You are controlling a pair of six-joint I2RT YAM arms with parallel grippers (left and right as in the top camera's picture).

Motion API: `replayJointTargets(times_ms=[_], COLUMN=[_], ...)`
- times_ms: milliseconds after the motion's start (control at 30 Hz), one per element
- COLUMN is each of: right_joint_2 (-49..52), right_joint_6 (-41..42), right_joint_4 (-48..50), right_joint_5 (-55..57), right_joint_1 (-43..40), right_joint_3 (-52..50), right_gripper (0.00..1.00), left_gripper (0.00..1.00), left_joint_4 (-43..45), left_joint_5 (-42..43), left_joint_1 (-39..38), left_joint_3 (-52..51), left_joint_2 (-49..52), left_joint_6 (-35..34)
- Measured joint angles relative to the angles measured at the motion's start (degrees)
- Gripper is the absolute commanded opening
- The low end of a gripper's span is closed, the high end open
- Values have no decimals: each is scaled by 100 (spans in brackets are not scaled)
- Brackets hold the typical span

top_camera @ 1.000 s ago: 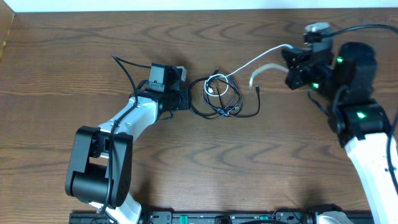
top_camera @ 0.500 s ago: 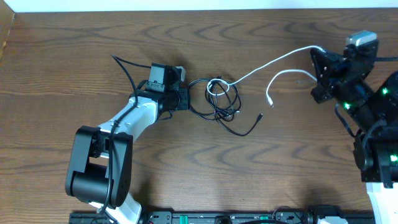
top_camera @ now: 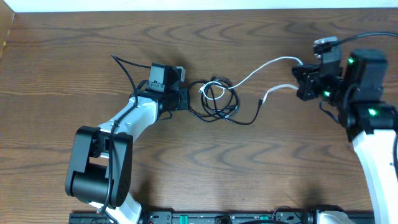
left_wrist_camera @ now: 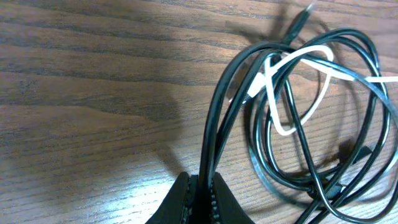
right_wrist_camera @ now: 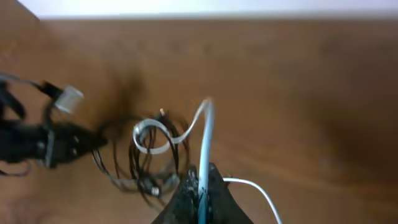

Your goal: Untangle cables

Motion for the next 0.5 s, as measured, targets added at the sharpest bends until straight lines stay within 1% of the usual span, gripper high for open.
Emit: replayJointTargets(times_ms=[167, 200, 267, 300, 333, 433, 500], right_joint_2=[765, 881, 1084, 1185, 1263, 1453, 1464], right_joint_6=[2, 2, -2, 26, 24, 20, 24], right_joint_4=[-173, -203, -258, -308, -339, -407, -481], right_joint_5=[-22, -24, -31, -37, -39, -52, -68], right_joint_1=[-4, -4, -4, -4, -9, -9, -9], right_joint_3=[-2, -2, -2, -2, -2, -2, 4], right_gripper=[1, 7, 38, 44, 53, 68, 73], left_gripper=[8, 8, 8, 8, 8, 8, 8], left_joint_4=[0, 0, 0, 0, 0, 0, 0], left_joint_5=[-15, -17, -28, -31, -28, -31, -31], left_joint_1=[-44, -52, -57, -57, -57, -57, -57], left_joint_3=[0, 0, 0, 0, 0, 0, 0], left_joint_2=[0, 0, 0, 0, 0, 0, 0], left_joint_6=[0, 0, 0, 0, 0, 0, 0])
